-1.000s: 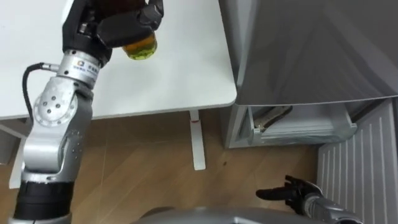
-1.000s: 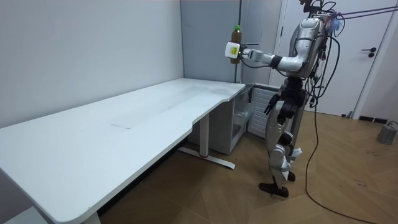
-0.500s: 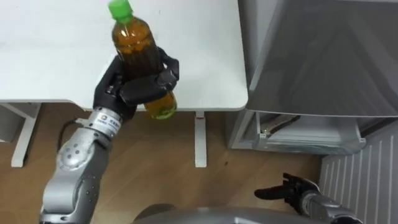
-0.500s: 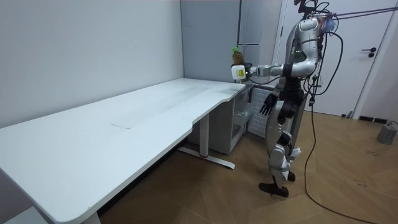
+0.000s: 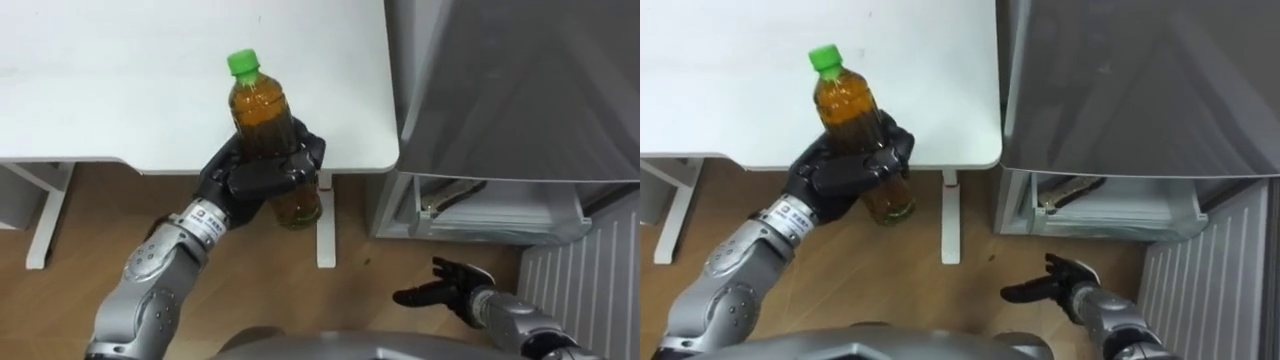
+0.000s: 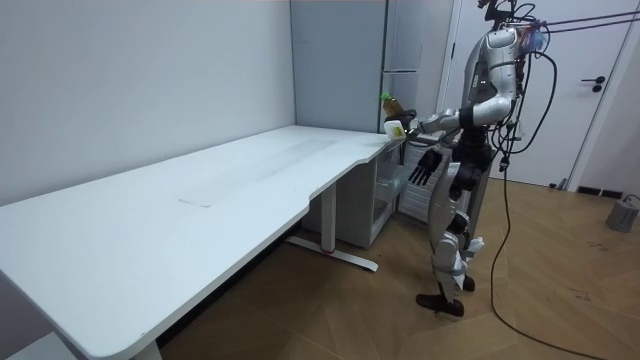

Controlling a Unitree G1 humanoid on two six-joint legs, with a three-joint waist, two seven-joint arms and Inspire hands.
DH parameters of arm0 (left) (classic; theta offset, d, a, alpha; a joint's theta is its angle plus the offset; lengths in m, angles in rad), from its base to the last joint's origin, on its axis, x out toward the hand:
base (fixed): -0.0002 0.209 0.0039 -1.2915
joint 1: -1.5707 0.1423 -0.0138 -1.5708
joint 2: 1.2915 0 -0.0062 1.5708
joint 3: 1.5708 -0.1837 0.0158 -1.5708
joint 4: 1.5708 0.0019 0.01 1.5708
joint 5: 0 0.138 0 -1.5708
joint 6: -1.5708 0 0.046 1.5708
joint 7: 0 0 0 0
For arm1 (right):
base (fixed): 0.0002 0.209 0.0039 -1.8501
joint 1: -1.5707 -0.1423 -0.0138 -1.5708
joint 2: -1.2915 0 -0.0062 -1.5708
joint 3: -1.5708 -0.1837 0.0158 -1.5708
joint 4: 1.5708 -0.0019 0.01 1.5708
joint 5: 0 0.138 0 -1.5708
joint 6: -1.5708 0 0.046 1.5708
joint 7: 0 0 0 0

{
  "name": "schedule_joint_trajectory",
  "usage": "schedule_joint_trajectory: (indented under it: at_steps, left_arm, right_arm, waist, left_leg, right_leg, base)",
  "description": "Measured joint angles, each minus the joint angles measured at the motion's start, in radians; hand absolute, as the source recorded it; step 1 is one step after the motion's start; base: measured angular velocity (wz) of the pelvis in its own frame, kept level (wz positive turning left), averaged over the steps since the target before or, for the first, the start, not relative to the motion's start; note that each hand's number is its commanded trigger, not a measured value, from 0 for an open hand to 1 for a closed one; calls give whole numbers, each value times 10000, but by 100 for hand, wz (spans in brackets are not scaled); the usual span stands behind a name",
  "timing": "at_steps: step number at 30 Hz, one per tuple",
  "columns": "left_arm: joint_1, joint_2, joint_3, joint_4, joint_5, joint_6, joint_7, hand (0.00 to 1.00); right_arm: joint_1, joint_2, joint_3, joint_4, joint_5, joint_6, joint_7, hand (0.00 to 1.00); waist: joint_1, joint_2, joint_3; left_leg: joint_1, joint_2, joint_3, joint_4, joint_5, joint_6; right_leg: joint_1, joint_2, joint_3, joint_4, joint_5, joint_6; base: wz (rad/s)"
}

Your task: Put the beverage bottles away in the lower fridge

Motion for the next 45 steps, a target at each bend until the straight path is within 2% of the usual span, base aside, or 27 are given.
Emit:
schedule_joint_trajectory:
  at_steps: [7,11,13,17,18,21,30,37,42,45]
  left_arm:
    - [-8,83,-229,621,3,105,-514,100]
    - [-10,63,-226,832,15,105,-520,100]
    - [-35,57,-230,845,69,106,-522,100]
    - [-183,53,-256,833,193,105,-521,100]
    - [-249,36,-254,824,365,100,-523,100]
    - [-413,22,-283,822,947,93,-530,100]
    - [-533,-90,-403,752,1611,82,-537,100]
    - [-707,21,-792,445,2626,75,-569,100]
    - [-1040,39,-1296,437,3127,40,-580,100]
    - [-1078,13,-1389,436,3312,-123,-666,100]
  right_arm:
    - [298,-5,170,-1605,-619,-8,601,0]
    - [477,23,416,-2583,-650,-5,790,0]
    - [652,17,622,-3149,-648,-6,974,0]
    - [827,92,956,-3867,-637,-4,1632,0]
    - [849,115,955,-3980,-638,-3,1801,0]
    - [854,138,1018,-4169,-650,-5,2182,0]
    - [872,109,1436,-5375,-826,28,3401,0]
    - [856,-20,1766,-6038,-756,81,4412,0]
    - [855,-168,1906,-6046,-538,81,4631,0]
    - [856,-199,2003,-6106,-542,85,4904,0]
  waist:
    - [-46,-130,-44]
    - [-2,-267,-5]
    - [3,-314,-11]
    - [-3,-276,-23]
    - [-3,-239,-48]
    - [5,-194,-55]
    - [43,-226,-18]
    - [16,-271,1]
    - [54,-265,9]
    - [43,-254,16]
  left_leg:
    - [186,7,169,-40,10,5]
    - [180,23,290,-83,7,9]
    - [168,30,311,-82,0,10]
    - [74,36,302,-52,-1,11]
    - [2,35,275,-10,-1,11]
    - [-14,42,254,-1,-1,11]
    - [-69,47,267,6,-9,23]
    - [-141,51,262,109,-11,30]
    - [-189,55,258,139,-26,46]
    - [-189,61,282,138,-27,48]
  right_leg:
    - [67,-2,202,1,0,0]
    - [-32,2,356,18,1,0]
    - [-47,7,374,17,2,-1]
    - [-119,10,378,24,4,-5]
    - [-158,9,357,25,6,-7]
    - [-188,7,338,68,7,-9]
    - [-322,-9,366,210,7,-8]
    - [-335,-4,379,223,7,-9]
    - [-357,2,412,234,7,-9]
    - [-394,3,520,326,6,-8]
  base:
    - [-5]
    - [-10]
    - [-4]
    - [1]
    - [5]
    - [2]
    - [-1]
    - [2]
    - [1]
    - [-5]
